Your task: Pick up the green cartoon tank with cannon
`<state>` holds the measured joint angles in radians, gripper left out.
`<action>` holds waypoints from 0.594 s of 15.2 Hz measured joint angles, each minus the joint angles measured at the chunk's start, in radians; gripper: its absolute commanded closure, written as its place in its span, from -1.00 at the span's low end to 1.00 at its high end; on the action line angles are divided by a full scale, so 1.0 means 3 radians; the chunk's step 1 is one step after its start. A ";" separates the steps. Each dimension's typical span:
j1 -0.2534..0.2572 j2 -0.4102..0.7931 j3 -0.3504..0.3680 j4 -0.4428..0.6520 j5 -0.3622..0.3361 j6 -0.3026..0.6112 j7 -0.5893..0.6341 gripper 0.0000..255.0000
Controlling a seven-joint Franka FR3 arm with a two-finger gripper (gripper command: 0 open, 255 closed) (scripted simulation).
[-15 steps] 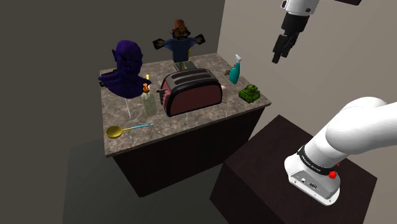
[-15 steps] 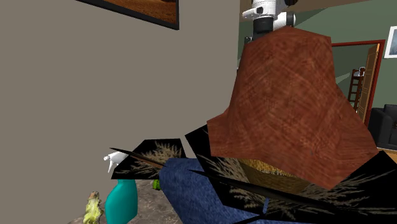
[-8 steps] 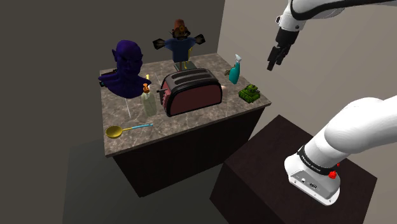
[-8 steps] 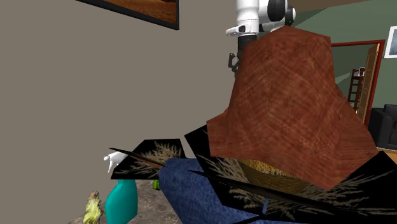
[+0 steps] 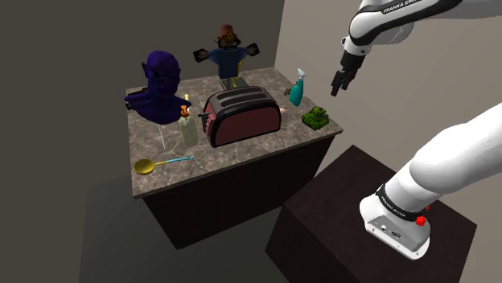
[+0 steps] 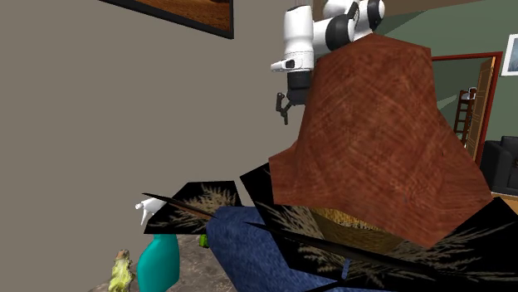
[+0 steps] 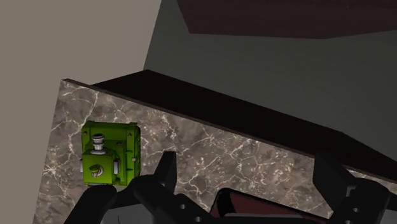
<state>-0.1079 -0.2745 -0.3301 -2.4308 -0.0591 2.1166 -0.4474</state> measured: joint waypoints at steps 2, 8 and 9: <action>-0.0006 0.0251 -0.0087 0.0046 0.0076 0.0206 -0.0130 -1.00; -0.0061 0.1021 -0.0262 0.0348 0.0458 0.0639 -0.0594 -1.00; -0.0073 0.1157 -0.0265 0.0422 0.0542 0.0689 -0.0663 -1.00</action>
<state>-0.1299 0.0726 -0.4096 -2.3042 0.1034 2.3231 -0.6463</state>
